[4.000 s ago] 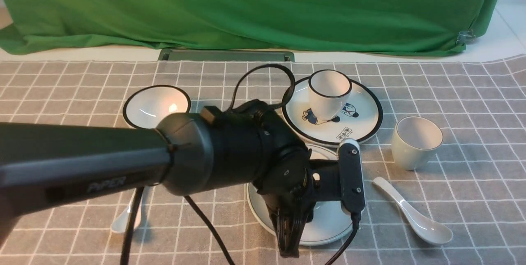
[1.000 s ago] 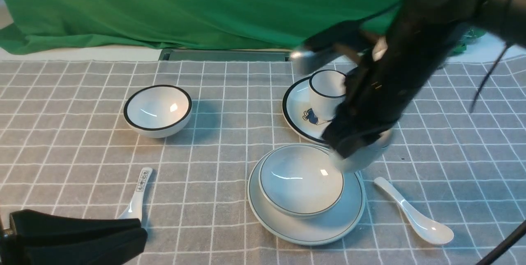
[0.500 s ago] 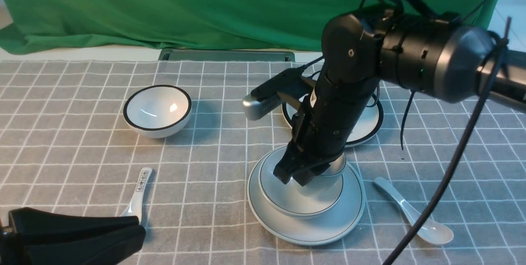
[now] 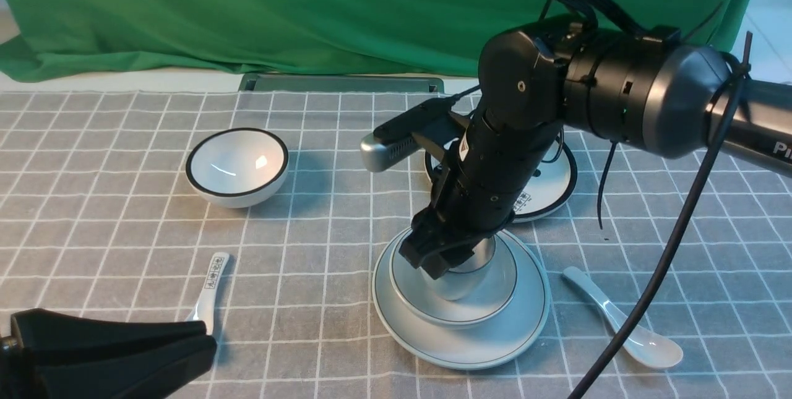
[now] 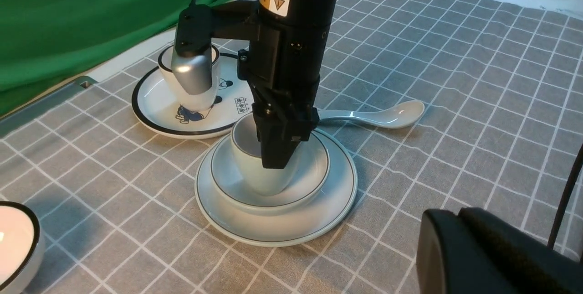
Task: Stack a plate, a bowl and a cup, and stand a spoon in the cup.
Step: Use the right arm to put the blue teacup into the blue rice bowl in the middle, then use the right arm to grab a blue soup spoon
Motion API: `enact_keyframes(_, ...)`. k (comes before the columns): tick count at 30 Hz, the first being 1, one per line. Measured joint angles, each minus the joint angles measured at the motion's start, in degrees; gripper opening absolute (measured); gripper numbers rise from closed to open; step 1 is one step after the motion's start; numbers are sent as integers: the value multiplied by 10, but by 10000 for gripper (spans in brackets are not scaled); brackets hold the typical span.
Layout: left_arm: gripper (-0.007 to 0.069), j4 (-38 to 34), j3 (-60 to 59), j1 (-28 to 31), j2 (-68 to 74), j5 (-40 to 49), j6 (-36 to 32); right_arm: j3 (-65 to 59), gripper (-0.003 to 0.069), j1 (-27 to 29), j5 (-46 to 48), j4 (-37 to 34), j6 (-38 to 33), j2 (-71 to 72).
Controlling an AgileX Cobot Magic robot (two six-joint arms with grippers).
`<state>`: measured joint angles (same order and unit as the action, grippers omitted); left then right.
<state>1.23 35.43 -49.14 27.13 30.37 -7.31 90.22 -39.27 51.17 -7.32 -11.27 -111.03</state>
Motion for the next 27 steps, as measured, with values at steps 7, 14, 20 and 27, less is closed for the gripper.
enact_keyframes(7,9,1,0,0,0,1,0,39,419,0,123,84,2,65)
enact_keyframes(14,9,-4,0,0,0,7,1,-46,419,57,134,127,9,151)
enact_keyframes(20,9,-5,-1,0,0,11,1,-204,419,153,-1,73,-10,145)
enact_keyframes(27,9,-7,-3,0,0,1,1,-209,419,162,-89,61,-25,70)
